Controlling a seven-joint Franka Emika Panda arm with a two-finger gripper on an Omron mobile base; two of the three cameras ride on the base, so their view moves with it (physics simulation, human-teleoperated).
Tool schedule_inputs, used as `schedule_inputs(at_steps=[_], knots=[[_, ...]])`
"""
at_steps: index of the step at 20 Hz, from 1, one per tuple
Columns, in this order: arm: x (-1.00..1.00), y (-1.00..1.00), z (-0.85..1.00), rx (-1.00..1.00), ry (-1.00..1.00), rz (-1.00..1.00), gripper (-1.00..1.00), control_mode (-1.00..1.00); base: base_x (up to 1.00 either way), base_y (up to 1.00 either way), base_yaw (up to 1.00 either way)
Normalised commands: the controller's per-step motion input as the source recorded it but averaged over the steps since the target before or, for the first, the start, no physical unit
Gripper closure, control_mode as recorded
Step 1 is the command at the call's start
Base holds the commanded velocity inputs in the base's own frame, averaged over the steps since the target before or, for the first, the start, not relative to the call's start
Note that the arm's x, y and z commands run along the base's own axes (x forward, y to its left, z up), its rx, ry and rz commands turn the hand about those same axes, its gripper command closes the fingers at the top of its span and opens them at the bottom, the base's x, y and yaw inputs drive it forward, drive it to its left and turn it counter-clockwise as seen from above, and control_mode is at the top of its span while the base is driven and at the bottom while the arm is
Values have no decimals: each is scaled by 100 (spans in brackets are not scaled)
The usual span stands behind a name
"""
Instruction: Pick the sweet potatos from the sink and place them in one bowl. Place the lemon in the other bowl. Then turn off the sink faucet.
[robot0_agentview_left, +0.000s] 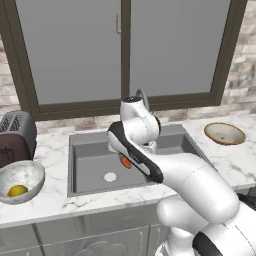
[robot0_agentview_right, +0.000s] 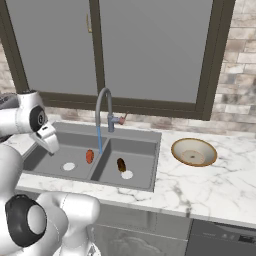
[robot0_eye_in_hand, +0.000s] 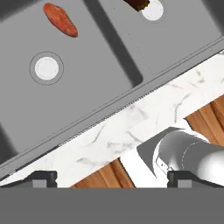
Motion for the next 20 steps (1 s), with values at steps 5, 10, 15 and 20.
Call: schedule_inputs(at_steps=[5, 10, 15, 20], knots=[[5, -1, -8, -16, -17, 11, -100, -100, 0, 0, 0], [20, -14, 0, -8, 0, 26, -100, -100, 0, 0, 0], [20, -23, -8, -13, 0, 33, -100, -100, 0, 0, 0], [21, -18, -19, -5, 0, 27, -100, -100, 0, 0, 0]])
